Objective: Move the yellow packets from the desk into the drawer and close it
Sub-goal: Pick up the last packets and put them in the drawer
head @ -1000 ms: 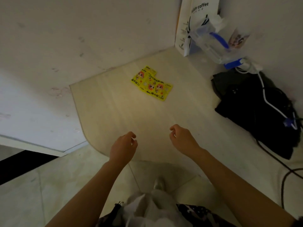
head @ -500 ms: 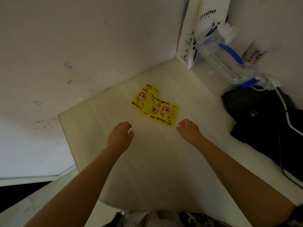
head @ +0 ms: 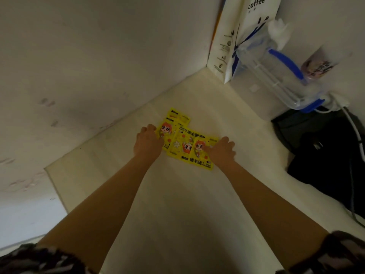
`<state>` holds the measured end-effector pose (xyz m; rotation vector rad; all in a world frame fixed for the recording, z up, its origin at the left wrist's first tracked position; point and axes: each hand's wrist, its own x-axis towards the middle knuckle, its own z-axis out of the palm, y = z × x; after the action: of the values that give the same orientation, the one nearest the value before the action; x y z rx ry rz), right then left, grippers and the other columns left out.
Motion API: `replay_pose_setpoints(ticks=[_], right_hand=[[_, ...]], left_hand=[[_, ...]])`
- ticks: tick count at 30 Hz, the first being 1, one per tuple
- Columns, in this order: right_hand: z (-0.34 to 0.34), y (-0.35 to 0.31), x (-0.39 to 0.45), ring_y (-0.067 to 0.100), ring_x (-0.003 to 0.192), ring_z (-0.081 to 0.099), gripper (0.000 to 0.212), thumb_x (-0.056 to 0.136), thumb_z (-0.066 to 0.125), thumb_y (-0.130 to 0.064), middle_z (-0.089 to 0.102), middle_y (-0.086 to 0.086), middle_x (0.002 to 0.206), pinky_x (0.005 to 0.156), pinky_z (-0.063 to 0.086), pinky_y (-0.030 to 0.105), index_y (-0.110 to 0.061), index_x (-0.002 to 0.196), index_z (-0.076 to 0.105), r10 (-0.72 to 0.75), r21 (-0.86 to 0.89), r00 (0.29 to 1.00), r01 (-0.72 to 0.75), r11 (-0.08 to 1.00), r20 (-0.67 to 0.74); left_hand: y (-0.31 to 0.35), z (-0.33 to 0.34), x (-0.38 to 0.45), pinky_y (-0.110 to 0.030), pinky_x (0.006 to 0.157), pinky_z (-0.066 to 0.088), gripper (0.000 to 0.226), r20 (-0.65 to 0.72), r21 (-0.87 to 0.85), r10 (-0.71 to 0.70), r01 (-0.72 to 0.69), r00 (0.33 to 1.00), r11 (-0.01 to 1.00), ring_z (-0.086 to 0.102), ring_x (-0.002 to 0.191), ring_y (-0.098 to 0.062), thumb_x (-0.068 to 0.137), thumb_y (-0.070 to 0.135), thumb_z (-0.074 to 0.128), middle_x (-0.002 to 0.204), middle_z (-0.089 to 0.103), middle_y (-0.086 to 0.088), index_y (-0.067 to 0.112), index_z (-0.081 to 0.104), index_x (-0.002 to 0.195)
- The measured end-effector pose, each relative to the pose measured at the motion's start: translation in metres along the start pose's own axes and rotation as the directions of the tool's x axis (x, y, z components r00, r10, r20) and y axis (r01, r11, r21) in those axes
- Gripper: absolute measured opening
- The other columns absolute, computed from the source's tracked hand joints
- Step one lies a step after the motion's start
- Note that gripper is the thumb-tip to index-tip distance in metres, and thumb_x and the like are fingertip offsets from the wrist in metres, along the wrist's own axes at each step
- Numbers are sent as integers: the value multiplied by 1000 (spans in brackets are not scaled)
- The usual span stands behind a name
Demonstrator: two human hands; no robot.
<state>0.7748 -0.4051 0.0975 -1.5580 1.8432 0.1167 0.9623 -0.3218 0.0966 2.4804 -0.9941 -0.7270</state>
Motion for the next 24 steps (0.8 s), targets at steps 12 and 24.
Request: replay_pose_setpoints(ticks=[12,24], right_hand=[[10,-11,17,43,110,49,88,74,79,-24,28,18,131,88,45,43,-10,139,20,-78,-19,997,78,997,3],[-14,5,11,29,88,63,88,68,83,-17,55,6,108,70,57,38,-18,138,30,-61,384,995,28,923,76]], left_hand=[[-1,16,35,-32,81,42,58,7,-121,-56,56,998,991,56,103,-28,72,31,80,117,53,-14,6,54,118],[-14,-24,31,-27,65,40,25,46,-213,-37,46,998,976,58,75,-17,75,26,78,83,63,-1,11,65,91]])
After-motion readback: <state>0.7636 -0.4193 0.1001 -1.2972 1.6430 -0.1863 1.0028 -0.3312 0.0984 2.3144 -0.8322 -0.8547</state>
